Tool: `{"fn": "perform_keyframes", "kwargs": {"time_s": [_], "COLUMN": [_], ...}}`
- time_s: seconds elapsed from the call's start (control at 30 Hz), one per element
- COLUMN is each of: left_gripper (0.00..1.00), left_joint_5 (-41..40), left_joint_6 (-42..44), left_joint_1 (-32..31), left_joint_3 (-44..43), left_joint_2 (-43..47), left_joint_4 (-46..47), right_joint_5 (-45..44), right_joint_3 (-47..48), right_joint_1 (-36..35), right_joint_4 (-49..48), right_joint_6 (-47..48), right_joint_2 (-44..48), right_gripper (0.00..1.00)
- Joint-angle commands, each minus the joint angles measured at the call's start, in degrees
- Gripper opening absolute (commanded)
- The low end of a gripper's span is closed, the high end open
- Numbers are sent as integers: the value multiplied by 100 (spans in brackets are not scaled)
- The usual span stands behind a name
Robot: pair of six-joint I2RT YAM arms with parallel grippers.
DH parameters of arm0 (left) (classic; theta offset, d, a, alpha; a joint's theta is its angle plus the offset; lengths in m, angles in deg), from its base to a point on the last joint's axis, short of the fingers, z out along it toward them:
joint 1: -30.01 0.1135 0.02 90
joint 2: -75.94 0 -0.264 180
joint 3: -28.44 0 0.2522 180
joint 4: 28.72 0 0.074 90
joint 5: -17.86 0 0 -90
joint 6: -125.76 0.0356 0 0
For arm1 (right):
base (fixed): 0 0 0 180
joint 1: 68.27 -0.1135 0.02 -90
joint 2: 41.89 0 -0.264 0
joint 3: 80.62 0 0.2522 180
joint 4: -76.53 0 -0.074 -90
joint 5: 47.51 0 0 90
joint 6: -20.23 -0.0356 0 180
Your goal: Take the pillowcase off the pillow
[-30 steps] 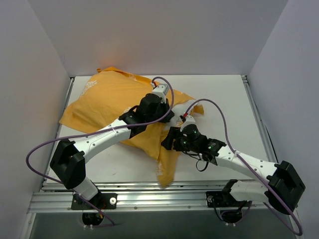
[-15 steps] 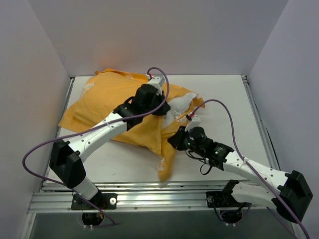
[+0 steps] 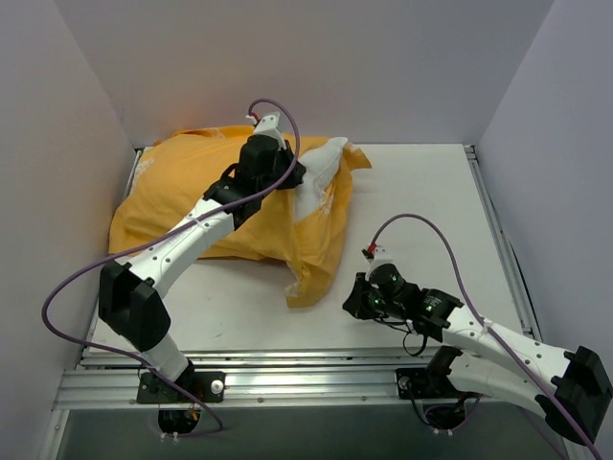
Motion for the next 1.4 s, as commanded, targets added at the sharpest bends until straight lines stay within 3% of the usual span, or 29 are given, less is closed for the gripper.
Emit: {"fn": "perform_keyframes", "kwargs": {"time_s": [0.0,0.2,0.3,0.37,0.6,0.7,1.0,1.17,1.27,1.3,1.37], "left_gripper": [2,2,2,2,2,2,2,2,2,2,2], "left_joint_5": [-640,-403,-236,-165,-112,-104,-77,-103,-139,-147,-200], "left_joint_6": [-103,-323,-402,-455,-526,-491,-385,-341,-315,-298,-254], "left_joint_1": [257,283,248,248,169,134,20,-60,-77,-77,-77], "left_joint_3": [-404,-387,-221,-80,203,115,27,-61,-131,-140,-237], "left_joint_2": [122,210,254,298,491,509,641,650,650,650,632], "left_joint_4": [889,1090,1099,1126,1144,1056,818,713,660,643,590], "right_joint_5": [304,199,32,-91,75,155,364,392,567,620,760], "right_joint_3": [-181,-191,230,486,1119,1207,1243,1243,1243,1243,1138], "right_joint_1": [-57,-75,-75,-66,-75,-75,-84,-84,-75,-75,-84], "right_joint_4": [887,871,529,352,-1062,-1923,-2951,-3436,-3656,-3683,-3692], "right_joint_6": [-33,-174,-25,115,994,1485,2786,3025,3095,3095,3025], "right_joint_2": [165,296,560,421,-1037,-1539,-2620,-3016,-3236,-3271,-3289], "right_gripper": [0,2,21,27,62,67,75,76,60,48,34]}}
